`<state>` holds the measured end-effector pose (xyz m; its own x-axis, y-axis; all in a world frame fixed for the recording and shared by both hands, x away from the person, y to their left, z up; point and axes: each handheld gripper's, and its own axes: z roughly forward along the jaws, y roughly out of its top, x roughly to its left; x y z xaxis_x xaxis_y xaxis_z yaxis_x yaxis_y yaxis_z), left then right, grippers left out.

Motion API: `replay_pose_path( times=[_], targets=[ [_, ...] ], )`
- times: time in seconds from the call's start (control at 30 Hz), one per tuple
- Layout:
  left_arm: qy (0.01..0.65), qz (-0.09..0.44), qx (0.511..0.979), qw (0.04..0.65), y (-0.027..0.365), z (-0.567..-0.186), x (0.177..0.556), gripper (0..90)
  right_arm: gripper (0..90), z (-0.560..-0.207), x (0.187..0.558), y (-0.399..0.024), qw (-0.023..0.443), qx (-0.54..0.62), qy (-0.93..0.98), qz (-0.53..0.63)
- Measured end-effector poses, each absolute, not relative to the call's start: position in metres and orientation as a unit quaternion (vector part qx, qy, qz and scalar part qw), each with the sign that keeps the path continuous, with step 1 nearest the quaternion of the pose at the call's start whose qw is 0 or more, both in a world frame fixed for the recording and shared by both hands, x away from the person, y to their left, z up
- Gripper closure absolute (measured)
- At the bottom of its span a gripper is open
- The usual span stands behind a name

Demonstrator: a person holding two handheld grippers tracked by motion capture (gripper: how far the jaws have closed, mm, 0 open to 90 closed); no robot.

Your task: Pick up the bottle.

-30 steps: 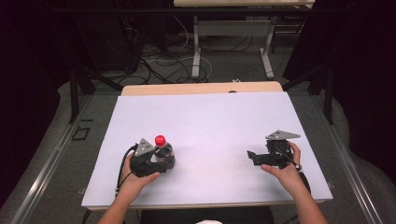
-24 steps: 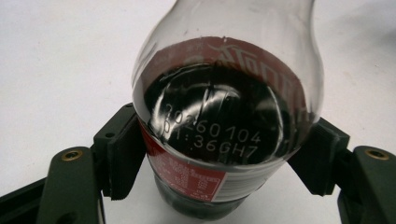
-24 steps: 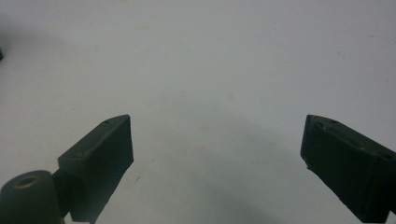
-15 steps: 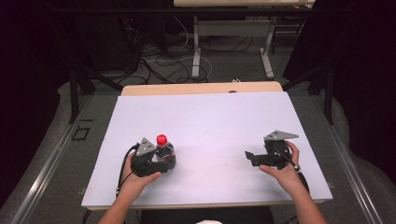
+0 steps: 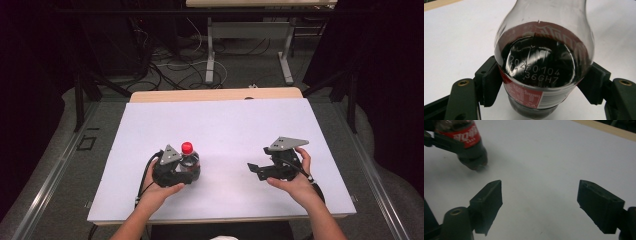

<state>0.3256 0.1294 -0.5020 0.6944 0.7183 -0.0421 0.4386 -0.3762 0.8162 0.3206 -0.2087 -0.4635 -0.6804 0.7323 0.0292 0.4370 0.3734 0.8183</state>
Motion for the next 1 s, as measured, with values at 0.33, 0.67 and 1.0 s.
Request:
replay_pose_path(
  times=[0.33,0.67,1.0],
  targets=[
    [0.318,0.154,0.831,0.43,0.094,-0.494,0.324,28.9,27.7,-0.426,0.312,-0.179,0.182,0.329,0.804,0.46],
    [0.298,0.144,0.838,0.434,0.069,-0.498,0.323,29.0,33.2,-0.413,0.31,-0.163,0.177,0.312,0.808,0.468],
    [0.281,0.133,0.848,0.429,0.054,-0.504,0.32,28.9,45.2,-0.413,0.307,-0.154,0.163,0.311,0.81,0.469]
  ],
)
